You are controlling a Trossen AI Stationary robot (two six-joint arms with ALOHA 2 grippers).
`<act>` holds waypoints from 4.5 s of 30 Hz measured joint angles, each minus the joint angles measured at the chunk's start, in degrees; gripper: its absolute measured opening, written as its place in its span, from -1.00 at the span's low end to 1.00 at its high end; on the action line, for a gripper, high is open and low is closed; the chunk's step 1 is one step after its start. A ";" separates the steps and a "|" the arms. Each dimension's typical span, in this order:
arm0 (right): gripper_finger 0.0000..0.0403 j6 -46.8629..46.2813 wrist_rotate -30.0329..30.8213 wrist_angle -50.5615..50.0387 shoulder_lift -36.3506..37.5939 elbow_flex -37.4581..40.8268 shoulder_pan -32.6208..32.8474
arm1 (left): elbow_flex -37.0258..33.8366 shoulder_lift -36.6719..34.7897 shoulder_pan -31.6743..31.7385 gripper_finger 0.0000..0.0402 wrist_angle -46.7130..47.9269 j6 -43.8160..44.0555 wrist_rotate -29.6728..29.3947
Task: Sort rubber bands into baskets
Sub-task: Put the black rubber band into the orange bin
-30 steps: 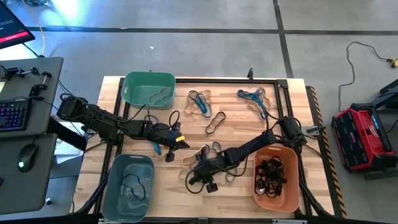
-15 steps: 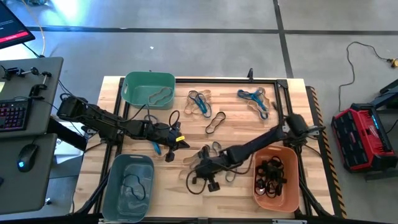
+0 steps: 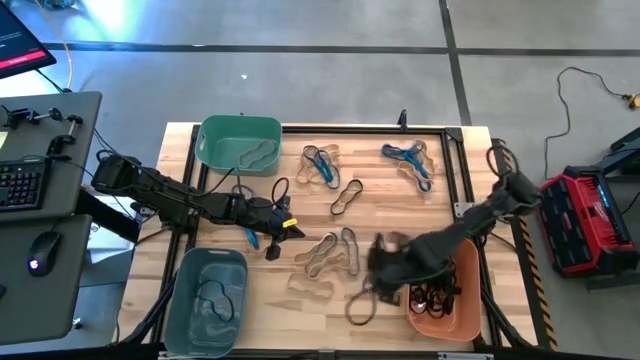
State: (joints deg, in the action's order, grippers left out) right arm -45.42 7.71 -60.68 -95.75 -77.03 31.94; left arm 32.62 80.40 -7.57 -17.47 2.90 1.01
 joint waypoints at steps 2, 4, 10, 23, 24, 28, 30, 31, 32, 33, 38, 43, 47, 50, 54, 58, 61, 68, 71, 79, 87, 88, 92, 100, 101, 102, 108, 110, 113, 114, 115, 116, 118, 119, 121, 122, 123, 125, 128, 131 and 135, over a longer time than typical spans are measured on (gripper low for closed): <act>-1.00 -10.39 -0.08 -8.11 1.80 0.00 2.14 | 0.00 0.00 0.00 -1.00 -0.11 0.00 -0.02; -1.00 -19.46 -0.08 -14.95 3.17 0.00 4.22 | 0.00 0.00 0.00 -1.00 -0.13 -0.04 -0.02; -1.00 -34.70 -0.84 -25.02 4.42 0.02 8.10 | 0.00 0.00 0.00 -1.00 -0.18 -0.09 -0.01; -1.00 -33.26 -18.36 -2.27 4.36 18.33 12.62 | 0.00 0.00 0.00 -1.00 -0.11 -0.09 0.00; -1.00 -34.22 -18.45 -1.80 4.36 19.16 13.19 | 0.00 0.00 -0.01 -1.00 -0.13 -0.09 0.00; -1.00 -38.86 -18.70 -4.35 4.36 21.34 15.15 | 0.00 0.00 0.04 -1.00 -0.14 -0.09 0.00; -0.99 -39.90 -18.84 -5.21 4.36 21.38 15.91 | 0.00 0.01 0.04 -1.00 -0.16 -0.09 0.00; -0.97 -40.36 -18.84 -6.28 4.36 21.07 16.19 | 0.00 0.00 0.04 -1.00 -0.16 -0.09 0.00; -0.94 -40.96 -18.87 -7.29 4.36 20.54 16.37 | 0.00 0.00 0.04 -1.00 -0.16 -0.09 0.00; -0.90 -41.52 -18.93 -8.35 4.36 19.75 16.47 | 0.00 0.00 0.04 -1.00 -0.15 -0.09 0.00; -0.61 -43.24 -18.75 -12.65 4.36 14.68 17.08 | 0.00 0.00 0.04 -1.00 -0.16 -0.07 0.00; -0.43 -44.24 -17.93 -13.73 4.36 8.81 18.42 | 0.00 0.01 0.04 -1.00 -0.15 0.00 0.00; -0.58 -46.52 -17.77 -12.66 4.36 7.06 20.66 | 0.00 0.00 0.04 -1.00 -0.13 0.03 0.00; -0.87 -47.19 -17.09 -11.42 4.36 7.06 22.43 | 0.00 0.01 0.04 -1.00 -0.13 0.04 0.00; -0.95 -47.07 -8.79 -10.95 4.31 4.83 22.76 | 0.00 0.00 0.04 -1.00 -0.52 1.54 0.02; -0.99 -42.92 1.68 -14.71 4.33 -0.90 22.26 | 0.02 0.01 0.04 -1.00 -0.52 2.45 0.02; -1.00 -37.17 10.36 -16.92 4.34 -4.40 20.53 | 0.02 0.00 0.05 -1.00 -0.54 2.44 0.02; -1.00 -14.69 16.48 -12.70 4.36 -4.52 9.62 | 0.06 0.02 0.17 -1.00 -2.19 2.45 0.00; -1.00 -3.18 16.50 -6.72 4.36 -2.65 3.59 | 0.09 0.02 0.00 -1.00 -2.19 2.45 -0.40; -1.00 20.65 10.87 12.21 4.36 6.52 -13.14 | 0.09 0.02 0.00 -0.93 -2.09 2.47 -3.67; -1.00 33.11 5.53 28.17 4.36 17.25 -30.07 | 0.09 0.02 0.00 -0.92 -1.50 2.64 -3.65; -1.00 33.26 5.45 28.74 4.36 18.04 -32.27 | 0.09 0.02 0.00 -0.92 -1.43 2.85 -3.65; -1.00 28.10 4.76 32.42 4.36 21.00 -40.12 | 0.09 0.02 0.00 -0.92 -1.36 2.91 -3.63; -0.59 23.60 1.65 41.06 3.11 26.20 -48.54 | 0.07 0.02 0.07 -0.92 -1.52 3.19 -3.63; -0.50 23.38 1.64 41.71 2.75 26.47 -48.87 | 0.05 0.02 -0.02 -0.92 -1.47 3.45 -3.63; -0.41 23.38 1.64 42.38 2.34 26.56 -49.03 | 0.04 0.02 -0.07 -0.92 -1.48 3.50 -3.63; -0.08 24.26 2.81 48.51 -1.67 26.53 -49.49 | 0.02 0.02 -0.07 -0.92 -1.62 3.06 -3.63; -0.07 23.33 3.69 49.01 -3.56 26.53 -50.10 | 0.02 0.02 -0.07 -0.92 -1.57 3.06 -3.63; -0.16 21.89 5.18 49.92 -6.24 26.51 -50.93 | 0.02 0.02 -0.09 -0.92 -1.51 3.04 -3.63; -0.21 21.89 5.28 50.22 -6.67 26.38 -51.13 | 0.02 0.02 -0.09 -0.92 -1.50 3.05 -3.63; -0.29 22.00 5.34 50.47 -7.10 26.32 -51.20 | 0.02 0.02 -0.09 -0.92 -1.49 3.04 -3.63; -0.37 22.36 5.18 50.64 -7.46 26.27 -51.22 | 0.02 0.02 -0.09 -0.92 -1.44 3.04 -3.63; -0.58 23.00 4.88 50.92 -7.53 26.27 -51.08 | 0.02 0.02 -0.09 -0.92 -1.28 3.06 -3.63; -0.70 23.50 4.94 50.89 -7.33 26.27 -50.83 | 0.02 0.02 -0.09 -0.92 -1.21 3.06 -3.62; -0.92 25.01 5.25 50.55 -6.77 26.03 -50.24 | 0.02 0.02 -0.09 -0.92 -1.18 3.04 -3.63; -0.95 25.95 5.62 49.85 -6.27 25.84 -49.85 | 0.02 0.02 -0.09 -0.92 -1.19 3.02 -3.63; -0.94 26.14 5.79 48.50 -5.59 25.46 -49.45 | 0.02 0.02 -0.07 -0.92 -1.18 3.02 -3.62; -0.94 26.24 6.03 46.83 -3.83 24.00 -48.55 | 0.02 0.02 -0.07 -0.92 -1.19 3.02 -3.63; -0.99 26.44 8.27 42.41 -0.39 21.37 -46.24 | 0.02 0.02 -0.04 -0.92 -1.18 2.99 -3.63; -0.99 26.41 10.94 36.78 2.95 18.92 -43.25 | 0.02 0.02 -0.07 -0.92 -1.16 2.99 -3.63; -0.99 24.55 14.59 29.64 8.55 15.02 -37.63 | 0.02 0.02 -0.07 -0.92 -1.12 2.58 -3.63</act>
State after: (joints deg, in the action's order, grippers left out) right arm -20.87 22.30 -31.04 -87.20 -62.01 -5.69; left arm 32.64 80.42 -7.64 -18.59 5.48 -2.61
